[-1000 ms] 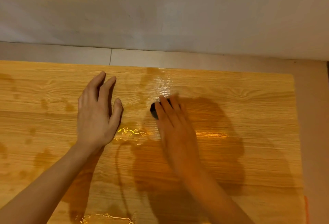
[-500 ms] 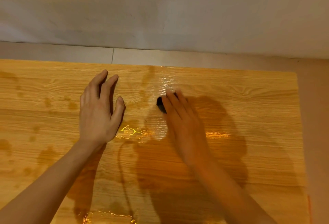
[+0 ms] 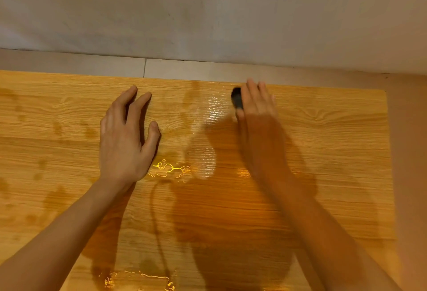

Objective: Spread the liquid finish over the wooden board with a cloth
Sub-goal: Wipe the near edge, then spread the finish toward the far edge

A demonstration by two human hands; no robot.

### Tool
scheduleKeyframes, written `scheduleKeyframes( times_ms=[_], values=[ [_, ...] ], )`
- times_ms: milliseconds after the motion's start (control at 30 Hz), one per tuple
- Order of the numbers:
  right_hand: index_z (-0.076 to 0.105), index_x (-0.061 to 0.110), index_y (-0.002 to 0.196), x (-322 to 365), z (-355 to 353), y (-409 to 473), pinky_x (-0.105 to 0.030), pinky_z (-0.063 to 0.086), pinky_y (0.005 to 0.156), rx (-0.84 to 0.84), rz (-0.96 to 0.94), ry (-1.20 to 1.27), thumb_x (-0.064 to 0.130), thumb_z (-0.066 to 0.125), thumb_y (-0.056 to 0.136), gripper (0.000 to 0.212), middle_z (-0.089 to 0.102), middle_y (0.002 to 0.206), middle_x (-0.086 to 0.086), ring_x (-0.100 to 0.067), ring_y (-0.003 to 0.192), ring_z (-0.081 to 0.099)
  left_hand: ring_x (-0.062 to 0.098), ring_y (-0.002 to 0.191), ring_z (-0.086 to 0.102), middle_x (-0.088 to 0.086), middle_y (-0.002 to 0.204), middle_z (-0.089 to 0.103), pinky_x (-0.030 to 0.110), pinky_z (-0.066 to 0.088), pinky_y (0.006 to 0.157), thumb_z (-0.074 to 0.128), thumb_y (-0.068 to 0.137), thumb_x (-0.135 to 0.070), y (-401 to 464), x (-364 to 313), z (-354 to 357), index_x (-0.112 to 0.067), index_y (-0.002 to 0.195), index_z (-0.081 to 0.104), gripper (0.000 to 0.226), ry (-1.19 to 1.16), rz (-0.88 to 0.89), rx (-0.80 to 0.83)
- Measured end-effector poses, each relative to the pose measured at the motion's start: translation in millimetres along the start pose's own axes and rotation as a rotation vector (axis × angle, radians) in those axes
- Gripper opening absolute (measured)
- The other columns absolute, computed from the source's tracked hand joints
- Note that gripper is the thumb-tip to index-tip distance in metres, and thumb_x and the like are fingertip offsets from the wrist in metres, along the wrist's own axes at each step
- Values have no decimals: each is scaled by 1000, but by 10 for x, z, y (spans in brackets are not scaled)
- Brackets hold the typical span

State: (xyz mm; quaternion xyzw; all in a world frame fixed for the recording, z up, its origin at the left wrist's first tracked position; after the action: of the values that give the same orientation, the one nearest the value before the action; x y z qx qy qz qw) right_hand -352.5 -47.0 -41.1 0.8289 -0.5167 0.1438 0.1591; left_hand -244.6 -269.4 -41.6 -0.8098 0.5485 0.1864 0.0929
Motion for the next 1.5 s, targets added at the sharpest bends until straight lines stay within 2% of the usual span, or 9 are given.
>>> scheduleKeyframes(
  times_ms=[100, 200, 333, 667, 767, 967, 1267, 1400, 1500],
  values=[
    [53, 3, 132, -14, 17, 549, -37, 39, 105, -7, 43, 21, 22, 36, 104, 38, 59, 129, -14, -31, 122, 51, 27, 146, 35, 8, 158, 36, 45, 28, 113, 45, 98, -35, 17, 2, -10, -14, 150, 44, 55, -4, 0, -6],
    [61, 10, 112, -298, -101, 636, -35, 36, 86, 83, 40, -59, 30, 32, 104, 37, 63, 109, -9, -29, 102, 54, 27, 145, 35, 9, 158, 36, 44, 28, 113, 46, 98, -34, -14, -1, 2, -14, 150, 44, 55, -10, 3, 1],
    [62, 6, 98, -569, -338, 577, -40, 39, 83, 4, 197, -95, 25, 30, 103, 38, 65, 99, -17, -35, 95, 55, 28, 146, 34, 10, 158, 35, 47, 29, 113, 45, 99, -36, -25, -3, 2, -14, 151, 43, 56, -1, 10, 3],
    [58, 14, 107, 995, 400, 812, -33, 38, 80, 60, -43, -103, 28, 30, 105, 32, 65, 101, -5, -25, 93, 56, 34, 146, 35, 15, 158, 36, 47, 31, 112, 46, 101, -31, -20, 14, 7, -10, 150, 44, 53, -1, 67, -10],
    [59, 13, 113, 644, 232, 753, -36, 40, 83, 163, -111, -18, 34, 30, 104, 37, 65, 107, -6, -27, 98, 56, 33, 146, 36, 15, 158, 37, 46, 29, 113, 47, 102, -32, -30, 48, 25, -9, 150, 45, 53, -37, 74, -25],
    [62, 5, 104, 150, -50, 680, -42, 41, 86, 95, 209, -112, 25, 27, 104, 40, 64, 107, -15, -35, 99, 52, 31, 152, 24, 16, 163, 27, 42, 23, 122, 48, 103, -30, -78, 263, -176, -4, 155, 35, 59, -200, 118, 36],
    [56, 11, 109, 1821, 829, 995, -36, 38, 79, 194, -34, -116, 23, 29, 104, 30, 65, 109, -9, -30, 103, 56, 32, 151, 27, 17, 162, 29, 42, 22, 121, 40, 103, -38, -181, 1212, -535, -5, 153, 35, 61, -11, -25, -30],
    [57, 11, 107, 1471, 675, 963, -37, 39, 74, 289, -120, -64, 23, 33, 104, 28, 61, 111, -11, -33, 102, 56, 32, 149, 31, 14, 160, 32, 44, 26, 119, 43, 101, -35, -172, 1187, -514, -7, 152, 37, 59, -9, -30, -57],
    [59, 11, 106, 796, 332, 859, -39, 38, 77, 216, 53, -101, 33, 31, 103, 36, 64, 109, -16, -35, 101, 56, 32, 149, 31, 14, 160, 32, 44, 25, 120, 42, 101, -35, -166, 1214, -518, -6, 152, 37, 59, -15, -37, -56]
  ],
)
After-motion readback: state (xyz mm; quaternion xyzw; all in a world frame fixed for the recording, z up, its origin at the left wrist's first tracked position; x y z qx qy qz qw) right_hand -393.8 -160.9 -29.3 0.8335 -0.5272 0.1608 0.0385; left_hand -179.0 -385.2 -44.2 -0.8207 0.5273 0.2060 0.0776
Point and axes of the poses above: each hand's wrist, its own y-axis towards the middle knuckle, its own z-axis out of the palm, x = y × z, the point moved 6 cm from there along y, towards the middle knuckle
